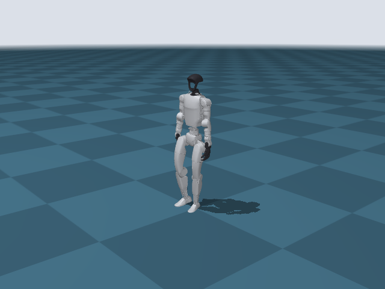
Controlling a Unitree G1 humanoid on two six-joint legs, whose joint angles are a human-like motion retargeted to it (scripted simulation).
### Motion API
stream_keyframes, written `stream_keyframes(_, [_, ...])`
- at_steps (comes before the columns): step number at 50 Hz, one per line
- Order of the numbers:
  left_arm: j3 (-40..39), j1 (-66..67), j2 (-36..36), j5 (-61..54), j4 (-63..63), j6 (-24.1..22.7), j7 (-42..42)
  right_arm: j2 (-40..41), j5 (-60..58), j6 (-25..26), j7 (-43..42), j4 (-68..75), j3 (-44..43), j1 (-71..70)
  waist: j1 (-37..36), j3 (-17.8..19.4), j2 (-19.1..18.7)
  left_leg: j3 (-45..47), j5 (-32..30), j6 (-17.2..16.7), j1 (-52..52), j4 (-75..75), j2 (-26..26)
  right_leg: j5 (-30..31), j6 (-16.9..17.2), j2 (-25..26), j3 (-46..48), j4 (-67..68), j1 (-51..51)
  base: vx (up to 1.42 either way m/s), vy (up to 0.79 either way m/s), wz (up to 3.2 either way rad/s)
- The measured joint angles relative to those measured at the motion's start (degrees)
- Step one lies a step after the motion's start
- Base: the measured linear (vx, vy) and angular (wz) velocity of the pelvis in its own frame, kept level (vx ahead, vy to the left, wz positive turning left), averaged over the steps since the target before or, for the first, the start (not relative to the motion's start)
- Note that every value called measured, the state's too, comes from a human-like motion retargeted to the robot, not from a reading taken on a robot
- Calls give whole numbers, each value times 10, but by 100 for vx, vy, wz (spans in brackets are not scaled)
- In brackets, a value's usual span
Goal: In place motions
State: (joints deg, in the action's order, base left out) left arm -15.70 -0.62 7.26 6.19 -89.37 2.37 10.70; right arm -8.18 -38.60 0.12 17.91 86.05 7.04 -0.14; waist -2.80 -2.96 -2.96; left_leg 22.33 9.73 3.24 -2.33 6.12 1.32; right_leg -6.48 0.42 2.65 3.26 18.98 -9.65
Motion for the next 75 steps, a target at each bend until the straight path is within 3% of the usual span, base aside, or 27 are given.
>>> stream_keyframes(5, [3,3,4,7,-16,3,0,-4,46,-7,0,3,-21,8,123,24,-10,-121,-18,18,1,-3,-10,7,-5,-25,120,-35,-111,-2,-9,175])
stream_keyframes(11, [6,-8,10,10,-13,2,5,-19,63,5,6,16,-28,8,60,45,37,-44,-21,34,28,-28,-47,-6,-7,0,43,-92,-207,-9,-3,-76])
stream_keyframes(15, [20,-11,6,7,-13,2,5,-18,87,7,7,18,-44,25,171,64,-10,-166,-31,38,15,-10,-16,3,-12,-45,160,-110,-238,-4,2,220])
stream_keyframes(17, [18,-12,4,8,-11,2,6,-21,85,8,4,20,-42,26,159,58,-5,-150,-33,39,13,-16,-22,-1,-12,-46,147,-108,-245,-3,4,-1])
stream_keyframes(27, [26,-5,-9,14,-13,0,8,-24,58,21,-7,30,-34,39,158,40,-19,-170,-26,32,7,-10,-20,31,-15,-48,169,-68,-122,4,5,15])
stream_keyframes(31, [22,2,-14,19,-25,0,5,-24,47,28,-27,33,-30,34,251,28,-44,-271,-36,28,-25,5,-27,58,-28,-28,285,-72,-11,8,10,208])
stream_keyframes(33, [19,7,-13,21,-29,0,4,-24,37,33,-39,33,-23,29,287,20,-51,-309,-44,24,-40,8,-35,9,-31,-23,329,-75,40,7,9,104])
stream_keyframes(35, [11,9,-8,26,-36,1,6,-23,19,37,-47,36,-11,21,187,0,-15,-204,-33,25,-25,-4,-49,-19,-56,-20,267,-121,71,10,9,-311])
stream_keyframes(38, [16,-2,-4,30,-55,9,1,-18,8,39,-23,28,-19,13,87,-15,9,-119,-30,20,-17,-18,-54,20,-15,-37,155,-163,65,-1,13,-245])
stream_keyframes(40, [15,-13,-11,24,-59,12,-12,-14,10,41,-6,13,-33,4,94,-15,8,-135,-34,16,-26,-18,-57,25,-16,-43,228,-171,64,-16,11,4])
stream_keyframes(43, [12,-6,-17,-7,-41,-2,-4,-10,25,28,8,-18,-21,-9,91,-5,1,-116,-33,11,-20,-21,-45,22,-27,-27,155,-159,49,-6,9,-26])
stream_keyframes(45, [19,-9,-20,-19,-33,-1,8,-6,30,19,14,-45,-18,-14,130,5,-11,-141,-33,9,-21,-15,-39,24,-34,-21,182,-157,48,-5,6,53])
stream_keyframes(50, [22,-8,-9,16,-18,2,-3,4,49,-6,-6,-62,-7,-11,148,3,-15,-130,-15,-6,-19,12,-27,17,-42,-13,165,-153,57,7,3,-13])
stream_keyframes(53, [35,-2,-3,28,3,0,-7,0,51,1,0,-53,-13,-4,119,-11,-3,-94,-9,-3,-52,93,-30,11,-44,-25,138,-136,42,11,5,-48])
stream_keyframes(55, [37,-4,-2,30,13,-1,-13,-5,50,4,1,-44,-18,-2,117,-17,7,-77,-36,9,-107,199,-26,6,-40,-47,140,-125,32,0,12,-2])
stream_keyframes(57, [35,-5,0,28,22,-2,-19,-15,57,5,-3,-29,-15,0,105,-3,27,-51,-44,42,-172,304,-22,3,-42,-68,131,-116,38,-1,14,-5])
stream_keyframes(60, [25,2,0,25,33,-8,-20,-27,59,22,-8,-2,-9,-3,89,23,21,-56,-50,17,-236,275,-24,-3,-54,-57,132,-108,54,-4,14,-4])
stream_keyframes(66, [-1,37,-3,21,19,-7,-6,-41,53,35,-12,17,-9,1,14,91,19,-104,-51,-47,-397,79,-9,-11,-81,-30,91,-112,116,-2,10,-66])
stream_keyframes(70, [-25,74,-15,19,-7,-4,-2,-41,46,36,-18,18,-6,6,-60,120,60,-85,-46,-60,-537,63,59,-14,-79,-79,25,-78,111,0,5,-129])
stream_keyframes(75, [-56,113,-28,12,-41,-2,6,-31,48,30,-13,6,8,-2,-113,169,122,-109,-59,-64,-624,50,109,-39,-86,-124,-71,10,84,1,2,-100])
